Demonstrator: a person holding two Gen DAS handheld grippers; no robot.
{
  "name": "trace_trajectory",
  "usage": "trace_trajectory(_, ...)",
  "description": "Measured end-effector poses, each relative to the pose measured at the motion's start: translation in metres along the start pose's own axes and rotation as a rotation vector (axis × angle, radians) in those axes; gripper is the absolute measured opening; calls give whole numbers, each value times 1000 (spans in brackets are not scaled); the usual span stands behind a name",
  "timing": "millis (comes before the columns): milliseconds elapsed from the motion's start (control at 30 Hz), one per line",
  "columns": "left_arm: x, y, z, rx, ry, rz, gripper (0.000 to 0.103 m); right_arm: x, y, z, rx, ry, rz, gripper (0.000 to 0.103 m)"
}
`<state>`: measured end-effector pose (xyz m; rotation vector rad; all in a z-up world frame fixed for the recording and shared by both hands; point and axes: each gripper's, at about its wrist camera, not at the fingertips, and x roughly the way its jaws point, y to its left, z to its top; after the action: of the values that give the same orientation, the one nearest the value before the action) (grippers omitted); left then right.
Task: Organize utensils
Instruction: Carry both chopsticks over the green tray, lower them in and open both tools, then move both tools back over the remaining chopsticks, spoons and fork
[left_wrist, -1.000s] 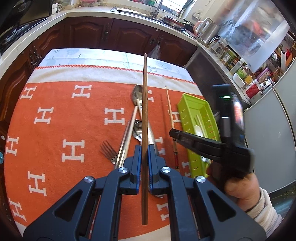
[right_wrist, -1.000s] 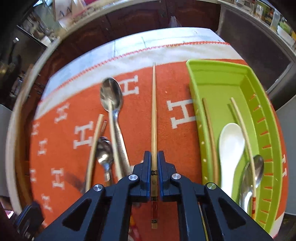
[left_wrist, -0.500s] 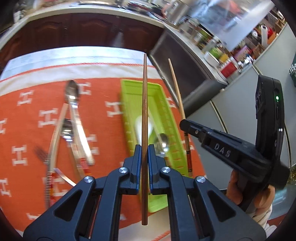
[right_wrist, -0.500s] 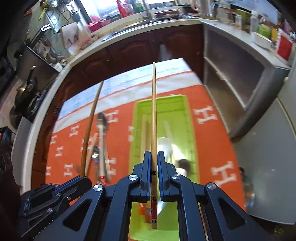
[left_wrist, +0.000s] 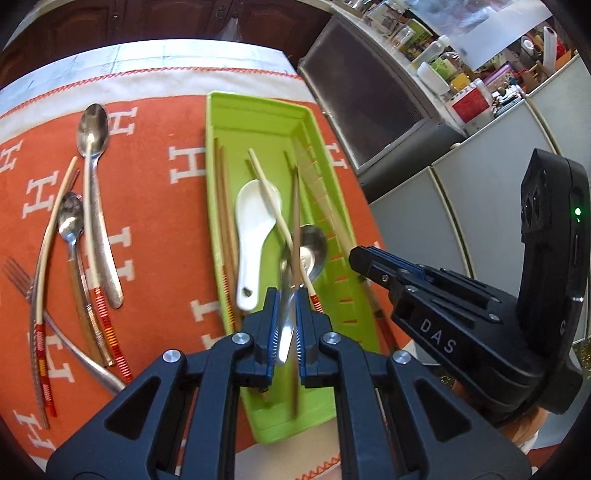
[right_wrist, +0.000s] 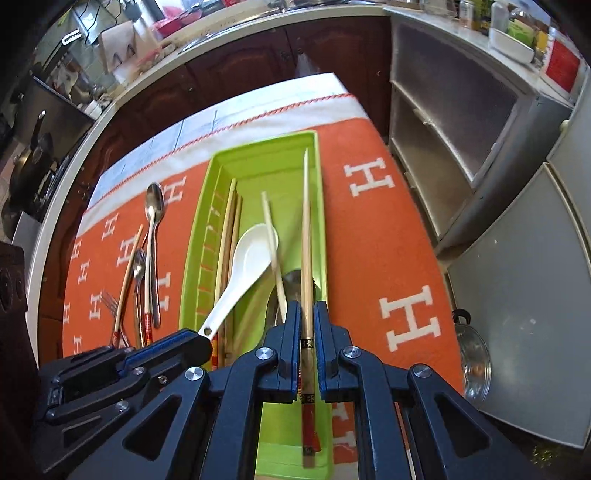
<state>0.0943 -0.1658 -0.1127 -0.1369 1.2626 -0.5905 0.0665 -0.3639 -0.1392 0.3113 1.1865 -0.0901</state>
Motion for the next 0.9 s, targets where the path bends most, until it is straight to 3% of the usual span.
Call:
trace_trajectory(133,-13,3,-7,20,-23,57,9,2,8,-3,2,1,19,14)
trace_trajectory(300,-45,20,-14,43,-66,125,23,-14,28,-8,-23,-28,54,15)
trace_trajectory(367,-60,29,-18,58,-89,167,24,-22,38,-10,-32,-35,84,15)
trace_trajectory(700,-123,111,-49,28,-214,361,27,-43,127,-24,-164,-90,229,17)
trace_trajectory(900,-123,172,-65,-53,-199,367,27,-24,190,-35,-238,-78,257,22)
